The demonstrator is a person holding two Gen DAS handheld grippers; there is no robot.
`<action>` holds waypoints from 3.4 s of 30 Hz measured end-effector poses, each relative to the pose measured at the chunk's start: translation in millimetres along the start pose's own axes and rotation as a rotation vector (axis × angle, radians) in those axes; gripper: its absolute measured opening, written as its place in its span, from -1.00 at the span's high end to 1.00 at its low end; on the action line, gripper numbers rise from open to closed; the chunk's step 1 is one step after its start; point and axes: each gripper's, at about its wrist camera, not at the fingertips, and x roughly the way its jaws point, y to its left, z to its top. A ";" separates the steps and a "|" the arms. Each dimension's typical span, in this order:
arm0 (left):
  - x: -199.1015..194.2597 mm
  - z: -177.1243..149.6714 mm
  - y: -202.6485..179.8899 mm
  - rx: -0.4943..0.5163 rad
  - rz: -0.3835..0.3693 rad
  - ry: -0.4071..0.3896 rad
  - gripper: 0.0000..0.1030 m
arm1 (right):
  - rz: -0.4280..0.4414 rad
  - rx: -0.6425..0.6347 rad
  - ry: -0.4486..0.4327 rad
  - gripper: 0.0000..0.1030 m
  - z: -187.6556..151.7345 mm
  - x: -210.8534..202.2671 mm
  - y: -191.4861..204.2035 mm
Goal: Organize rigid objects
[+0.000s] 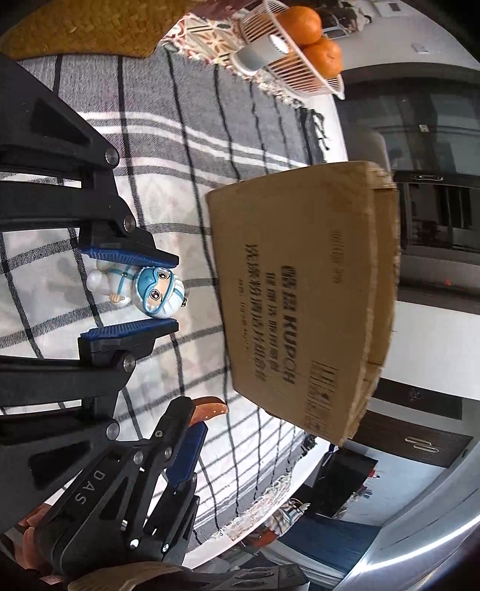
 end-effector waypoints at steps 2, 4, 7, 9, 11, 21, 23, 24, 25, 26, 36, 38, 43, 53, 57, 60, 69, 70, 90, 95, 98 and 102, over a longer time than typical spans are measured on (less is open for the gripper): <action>-6.6 3.3 -2.4 0.006 0.007 -0.016 0.46 | 0.007 0.006 -0.013 0.54 1.6 -8.2 -1.8; -13.6 7.3 -4.4 0.010 0.009 -0.031 0.46 | 0.013 0.008 -0.028 0.54 4.2 -17.2 -3.6; -23.9 12.8 -6.9 0.016 0.015 -0.056 0.46 | 0.018 0.012 -0.053 0.54 7.5 -30.2 -4.9; -30.8 17.1 -7.9 0.019 0.016 -0.073 0.46 | 0.021 0.015 -0.073 0.54 11.6 -38.0 -3.9; -37.0 21.2 -9.3 0.023 0.013 -0.084 0.46 | 0.023 0.019 -0.089 0.54 15.3 -44.3 -3.6; -71.8 48.1 -14.6 0.027 0.011 -0.150 0.46 | 0.055 0.030 -0.175 0.54 39.6 -77.1 1.0; -78.6 55.2 -15.3 0.029 0.007 -0.165 0.46 | 0.063 0.033 -0.186 0.54 45.5 -81.6 1.0; -81.3 58.2 -15.5 0.030 0.008 -0.172 0.46 | 0.068 0.035 -0.192 0.54 49.6 -85.3 1.7; -84.1 61.8 -16.0 0.032 0.008 -0.180 0.46 | 0.071 0.038 -0.197 0.54 51.9 -87.4 1.6; -86.3 65.0 -16.3 0.035 0.007 -0.184 0.46 | 0.077 0.039 -0.204 0.54 56.7 -90.7 1.6; -99.8 107.6 -16.9 0.056 0.026 -0.224 0.46 | 0.086 0.021 -0.256 0.54 95.2 -109.5 3.3; -99.0 117.8 -16.6 0.063 0.028 -0.224 0.46 | 0.089 0.018 -0.259 0.54 101.9 -109.9 3.5; -93.9 139.3 -11.5 0.067 0.031 -0.222 0.46 | 0.092 0.026 -0.242 0.54 123.7 -105.4 -1.8; -65.7 173.9 -0.5 0.057 0.046 -0.156 0.46 | 0.107 0.051 -0.142 0.54 159.7 -71.6 -14.4; -46.3 180.0 6.8 0.047 0.058 -0.106 0.46 | 0.100 0.057 -0.081 0.54 172.3 -49.1 -18.8; -32.6 181.2 11.3 0.036 0.067 -0.066 0.46 | 0.094 0.057 -0.038 0.54 177.7 -34.0 -20.6; 6.8 173.0 22.5 0.026 0.110 0.065 0.46 | 0.065 0.039 0.074 0.54 177.8 5.4 -24.2; 10.6 171.9 23.3 0.023 0.114 0.081 0.46 | 0.062 0.038 0.086 0.54 177.1 8.7 -24.5; -12.7 156.6 21.6 -0.010 0.225 0.052 0.00 | 0.019 0.065 0.128 0.33 160.5 5.9 -26.8; -42.1 145.6 10.9 -0.003 0.249 0.007 -0.01 | 0.008 0.071 0.063 0.32 151.0 -28.5 -24.9; -60.7 138.9 3.9 0.000 0.270 -0.026 -0.11 | 0.002 0.082 0.031 0.32 144.4 -48.4 -24.1; -91.7 123.5 -6.2 0.000 0.287 -0.079 -0.18 | 0.002 0.085 -0.014 0.27 131.3 -80.6 -19.9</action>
